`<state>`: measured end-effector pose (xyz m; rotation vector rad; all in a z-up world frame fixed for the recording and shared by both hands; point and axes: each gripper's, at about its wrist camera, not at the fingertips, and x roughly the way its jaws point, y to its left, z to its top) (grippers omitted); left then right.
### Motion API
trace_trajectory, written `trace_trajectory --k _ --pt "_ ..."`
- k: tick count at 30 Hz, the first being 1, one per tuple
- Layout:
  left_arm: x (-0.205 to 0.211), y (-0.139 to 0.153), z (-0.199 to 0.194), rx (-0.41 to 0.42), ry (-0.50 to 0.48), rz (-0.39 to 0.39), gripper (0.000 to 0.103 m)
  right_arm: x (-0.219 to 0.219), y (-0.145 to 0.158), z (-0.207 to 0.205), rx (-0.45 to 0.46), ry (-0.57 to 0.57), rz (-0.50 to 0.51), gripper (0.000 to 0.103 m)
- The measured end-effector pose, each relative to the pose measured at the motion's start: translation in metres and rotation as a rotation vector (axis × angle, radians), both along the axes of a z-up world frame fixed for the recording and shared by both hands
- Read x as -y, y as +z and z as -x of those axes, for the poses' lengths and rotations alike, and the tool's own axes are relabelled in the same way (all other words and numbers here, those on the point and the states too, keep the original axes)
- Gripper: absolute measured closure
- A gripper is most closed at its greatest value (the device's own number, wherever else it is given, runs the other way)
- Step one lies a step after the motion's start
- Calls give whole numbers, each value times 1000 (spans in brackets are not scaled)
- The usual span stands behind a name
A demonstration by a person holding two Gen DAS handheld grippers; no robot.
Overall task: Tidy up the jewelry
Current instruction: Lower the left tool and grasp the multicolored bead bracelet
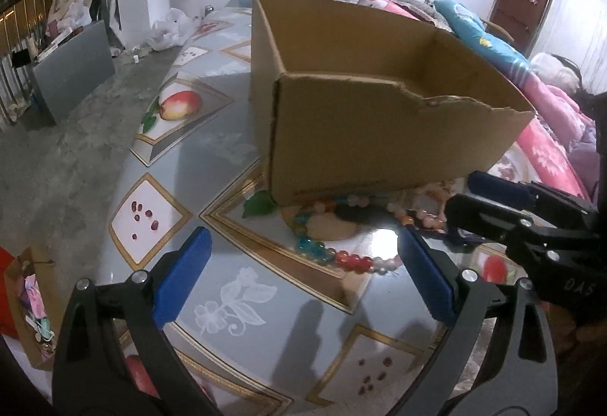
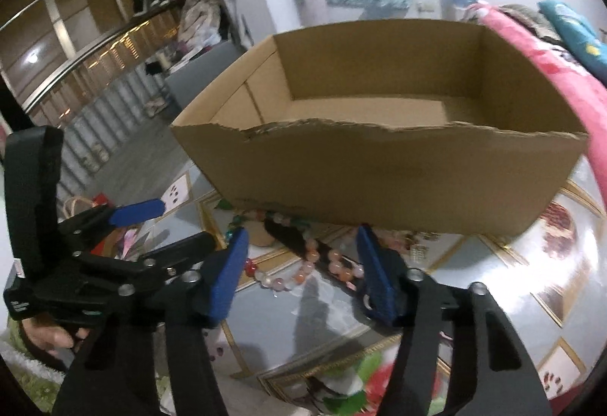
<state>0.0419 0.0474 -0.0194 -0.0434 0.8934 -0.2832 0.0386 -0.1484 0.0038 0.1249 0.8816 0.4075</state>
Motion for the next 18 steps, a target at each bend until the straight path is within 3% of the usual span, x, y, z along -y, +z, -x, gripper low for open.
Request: trace_trajectory --k 6,9,14,18 --pt "0 -14 -11 -48 -51 -1 50 -14 -14 -16 -58 76 26 69" --pt "-2 -20 -17 -71 -68 18 63 -15 -21 -24 -90 86 57 73" --pt "0 -27 -26 -107 -93 25 78 -19 -31 -37 -137 101 98 78" --pt "1 -31 -31 -123 -102 20 84 -26 -38 -43 -169 133 120 80"
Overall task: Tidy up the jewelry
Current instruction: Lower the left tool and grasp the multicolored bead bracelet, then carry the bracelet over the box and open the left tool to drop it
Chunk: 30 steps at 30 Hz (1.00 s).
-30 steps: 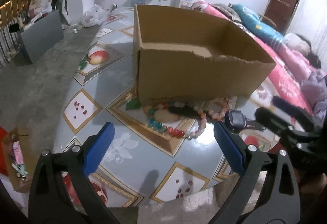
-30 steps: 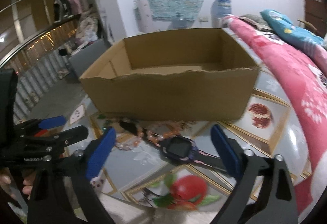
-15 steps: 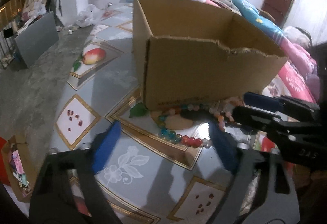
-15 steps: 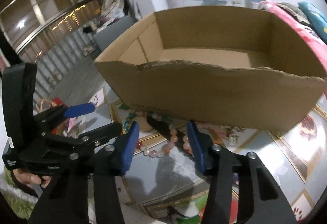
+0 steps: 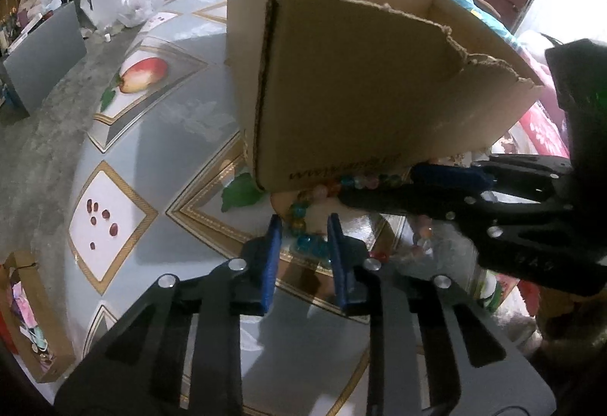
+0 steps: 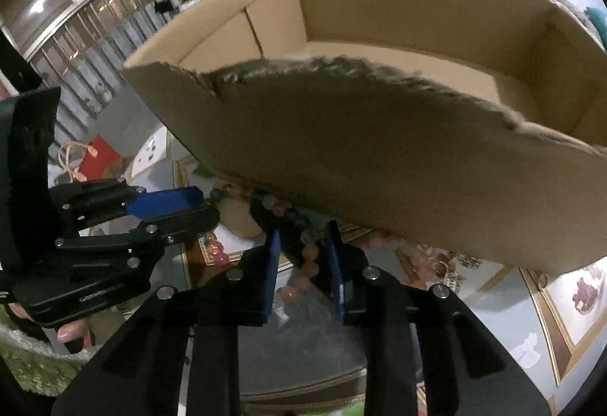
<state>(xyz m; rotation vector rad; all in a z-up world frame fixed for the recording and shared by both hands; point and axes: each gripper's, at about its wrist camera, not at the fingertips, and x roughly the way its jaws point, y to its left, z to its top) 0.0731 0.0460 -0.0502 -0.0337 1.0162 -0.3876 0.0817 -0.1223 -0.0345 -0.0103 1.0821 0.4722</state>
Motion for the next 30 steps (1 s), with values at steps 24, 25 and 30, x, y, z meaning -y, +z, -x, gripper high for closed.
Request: trace_trajectory --k 24,25,30 --pt "14 65 39 132 -17 18 95 27 50 35 86 -13 -126 93" --pt "12 71 41 142 -22 29 95 29 55 38 97 -12 -134 93" --pt "14 118 53 246 -56 57 95 38 103 52 204 19 -198 93"
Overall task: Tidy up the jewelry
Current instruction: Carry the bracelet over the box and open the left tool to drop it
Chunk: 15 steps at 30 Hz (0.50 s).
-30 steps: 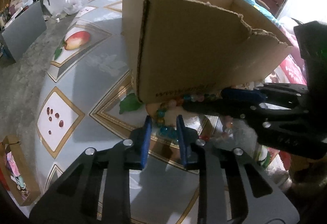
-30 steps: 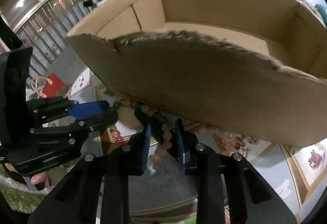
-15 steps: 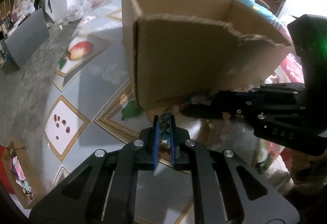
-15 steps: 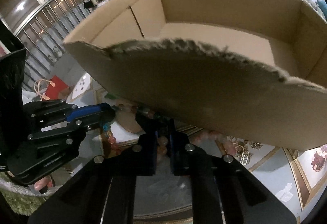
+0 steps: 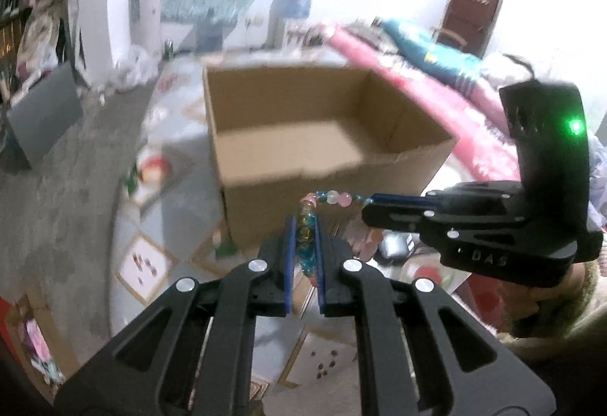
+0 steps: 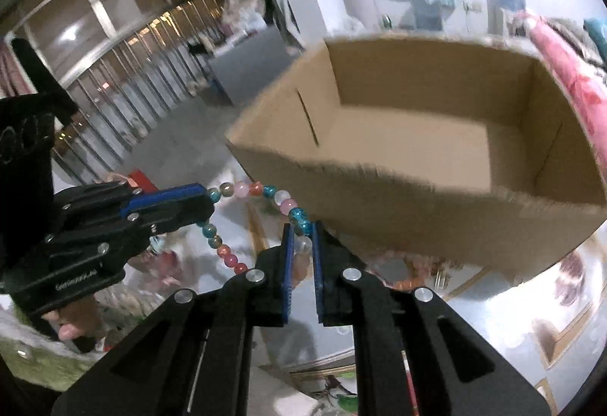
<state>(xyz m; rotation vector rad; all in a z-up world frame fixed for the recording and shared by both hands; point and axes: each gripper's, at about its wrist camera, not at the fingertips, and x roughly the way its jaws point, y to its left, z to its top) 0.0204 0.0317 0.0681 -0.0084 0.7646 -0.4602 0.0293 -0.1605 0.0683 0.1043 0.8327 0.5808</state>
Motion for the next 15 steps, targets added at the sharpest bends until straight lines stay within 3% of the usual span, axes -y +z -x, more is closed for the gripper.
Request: trace_trajectory --k 4,7,9,15 --pt "2 40 -11 90 -19 17 95 5 39 -11 97 14 -19 93" --pt "5 57 -36 115 -12 20 95 11 55 -39 119 19 -32 93" --pt "6 59 -59 86 -3 34 95 13 53 -69 78 20 -49 93" --pt "12 33 -143 -60 40 -18 95 14 15 -170 -179 6 -61 93"
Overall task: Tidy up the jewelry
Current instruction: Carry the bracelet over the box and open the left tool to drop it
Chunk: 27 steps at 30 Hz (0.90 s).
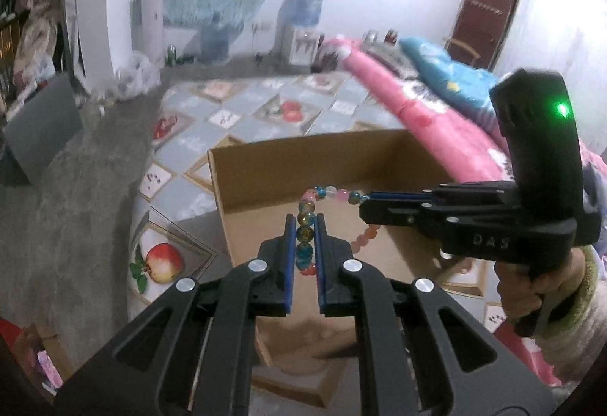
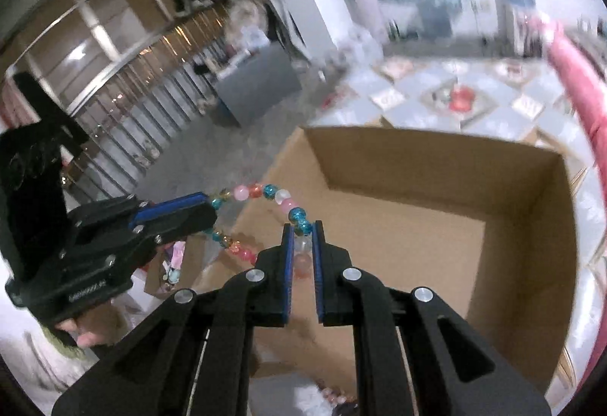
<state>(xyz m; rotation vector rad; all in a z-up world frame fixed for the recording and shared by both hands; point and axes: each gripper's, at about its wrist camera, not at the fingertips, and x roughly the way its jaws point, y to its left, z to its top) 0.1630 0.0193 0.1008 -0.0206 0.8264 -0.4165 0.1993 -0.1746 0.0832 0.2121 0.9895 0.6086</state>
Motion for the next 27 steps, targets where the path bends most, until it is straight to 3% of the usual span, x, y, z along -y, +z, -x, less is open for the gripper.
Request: trace_trajectory --k 6,10,13,20,24,27 --pt "15 -38 -47 -96 -13 -107 95 -25 -43 -60 -160 3 98 93" --pt "22 -55 -73 -135 8 -195 94 -34 -60 -83 -201 -6 153 92" --pt "22 -56 -77 -114 26 -224 85 -33 -66 -91 -199 -24 148 92" --pt "4 -39 -60 -41 82 -173 81 -6 -48 -75 -124 -84 84 92" --pt "-12 -23 -31 -7 89 -87 81 19 -18 -33 -39 -74 21 92" --pt "-25 -13 13 17 37 9 80 43 1 16 -9 -34 -64 92"
